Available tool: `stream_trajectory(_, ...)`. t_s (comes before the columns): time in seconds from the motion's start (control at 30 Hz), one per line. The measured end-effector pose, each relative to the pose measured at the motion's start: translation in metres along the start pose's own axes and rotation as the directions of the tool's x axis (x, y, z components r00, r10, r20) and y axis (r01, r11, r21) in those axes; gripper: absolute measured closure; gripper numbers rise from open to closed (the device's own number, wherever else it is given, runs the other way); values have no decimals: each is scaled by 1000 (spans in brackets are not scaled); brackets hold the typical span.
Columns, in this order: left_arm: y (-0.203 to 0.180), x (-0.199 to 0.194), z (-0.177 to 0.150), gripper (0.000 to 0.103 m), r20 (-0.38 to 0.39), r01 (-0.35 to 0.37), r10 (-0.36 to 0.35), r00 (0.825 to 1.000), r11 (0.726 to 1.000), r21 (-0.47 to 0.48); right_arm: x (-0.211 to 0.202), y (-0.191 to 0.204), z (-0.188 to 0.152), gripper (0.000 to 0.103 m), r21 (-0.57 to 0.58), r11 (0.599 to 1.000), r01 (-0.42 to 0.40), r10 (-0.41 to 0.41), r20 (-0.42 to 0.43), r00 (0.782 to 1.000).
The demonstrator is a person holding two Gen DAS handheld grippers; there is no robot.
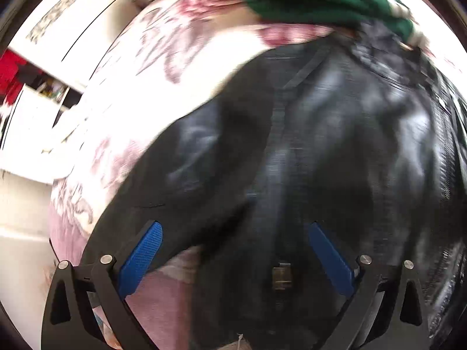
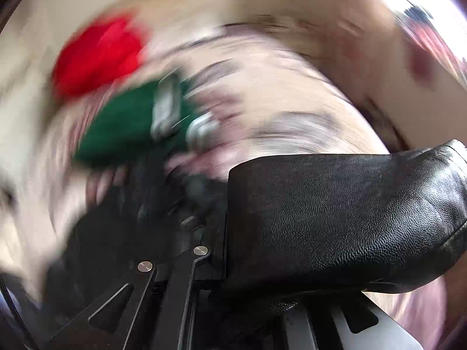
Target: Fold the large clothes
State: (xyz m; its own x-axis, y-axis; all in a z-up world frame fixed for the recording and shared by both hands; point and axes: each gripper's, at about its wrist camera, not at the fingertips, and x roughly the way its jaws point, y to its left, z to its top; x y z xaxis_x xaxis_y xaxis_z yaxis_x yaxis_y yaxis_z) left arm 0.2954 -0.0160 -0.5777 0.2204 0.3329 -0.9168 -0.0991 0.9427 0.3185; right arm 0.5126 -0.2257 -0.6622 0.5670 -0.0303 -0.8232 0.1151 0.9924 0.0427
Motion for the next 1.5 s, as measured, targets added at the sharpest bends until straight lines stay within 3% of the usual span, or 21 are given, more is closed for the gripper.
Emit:
stream_trajectory(0.07, 24, 7, -4, 0, -13, -9, 8, 1000, 999, -32, 16, 77, -42, 97, -241, 970, 6, -19, -52, 998)
stream_trajectory(0.13, 46, 11, -9, 0, -13, -30, 29, 999, 999, -41, 38, 137, -72, 97, -417, 909, -24, -26, -114, 993)
stream_trajectory(0.17, 52, 11, -13, 0, -14, -35, 34, 999, 998, -43, 47, 167, -91, 97, -490, 871, -43, -36, -151, 988)
stream_trajectory(0.23, 76, 16, -19, 0, -25, -45, 43, 999, 998, -52, 52, 192, -116, 96, -535, 838, -102, -20, -218, 976)
stream_trajectory(0.4, 124, 27, -33, 0, -58, -67, 63, 996, 995, -79, 40, 200, -143, 70, -495, 846, -199, 39, -314, 949)
stream_trajectory(0.47, 132, 30, -33, 0, -69, -72, 66, 995, 993, -89, 26, 195, -147, 43, -451, 854, -262, 90, -367, 926)
stream_trajectory(0.6, 147, 35, -36, 0, -97, -71, 60, 994, 990, -121, -11, 184, -162, 31, -441, 822, -360, 168, -418, 893)
stream_trajectory(0.63, 149, 36, -35, 0, -104, -68, 55, 993, 990, -127, -20, 177, -165, 31, -410, 821, -398, 199, -447, 872)
stream_trajectory(0.7, 149, 35, -30, 0, -115, -56, 41, 993, 990, -130, -30, 160, -166, 31, -294, 841, -455, 279, -485, 829)
stream_trajectory(0.77, 143, 31, -21, 0, -129, -24, 7, 992, 991, -129, -36, 131, -162, 31, -98, 857, -505, 405, -477, 780)
stream_trajectory(0.8, 137, 29, -12, 0, -139, 9, -26, 990, 992, -127, -33, 120, -159, 31, -17, 867, -499, 435, -464, 772)
stream_trajectory(0.83, 128, 24, -1, 0, -140, 53, -70, 988, 991, -124, -30, 100, -158, 31, 94, 883, -460, 452, -434, 779)
stream_trajectory(0.87, 121, 19, 9, 0, -134, 80, -95, 986, 990, -117, -25, 83, -158, 31, 178, 902, -393, 431, -414, 802)
stream_trajectory(0.93, 86, 2, 38, 0, -104, 142, -148, 983, 988, -63, -23, 57, -163, 31, 256, 942, -219, 309, -397, 864)
stream_trajectory(1.0, 51, -10, 56, 0, -87, 168, -167, 982, 986, 5, -22, 40, -172, 31, 240, 971, -10, 115, -430, 895)
stream_trajectory(1.07, 6, -20, 74, 0, -84, 195, -188, 979, 976, 92, -24, 24, -180, 31, 219, 959, 180, -57, -474, 879)
stream_trajectory(1.13, -42, -25, 87, 0, -91, 216, -203, 975, 963, 160, -22, 7, -182, 31, 229, 939, 257, -112, -503, 857)
stream_trajectory(1.27, -120, -17, 99, 0, -98, 187, -166, 981, 947, 261, -21, -15, -198, 31, 236, 919, 315, -154, -522, 839)
stream_trajectory(1.33, -151, -6, 100, 0, -65, 99, -83, 994, 945, 313, -24, -23, -211, 31, 229, 917, 326, -167, -521, 837)
stream_trajectory(1.4, -158, 1, 98, 0, -42, 40, -27, 999, 941, 335, -24, -36, -214, 31, 225, 920, 322, -164, -523, 836)
stream_trajectory(1.5, -135, 6, 88, 0, -23, -3, 10, 1000, 948, 317, -31, -43, -231, 31, 222, 927, 304, -151, -519, 841)
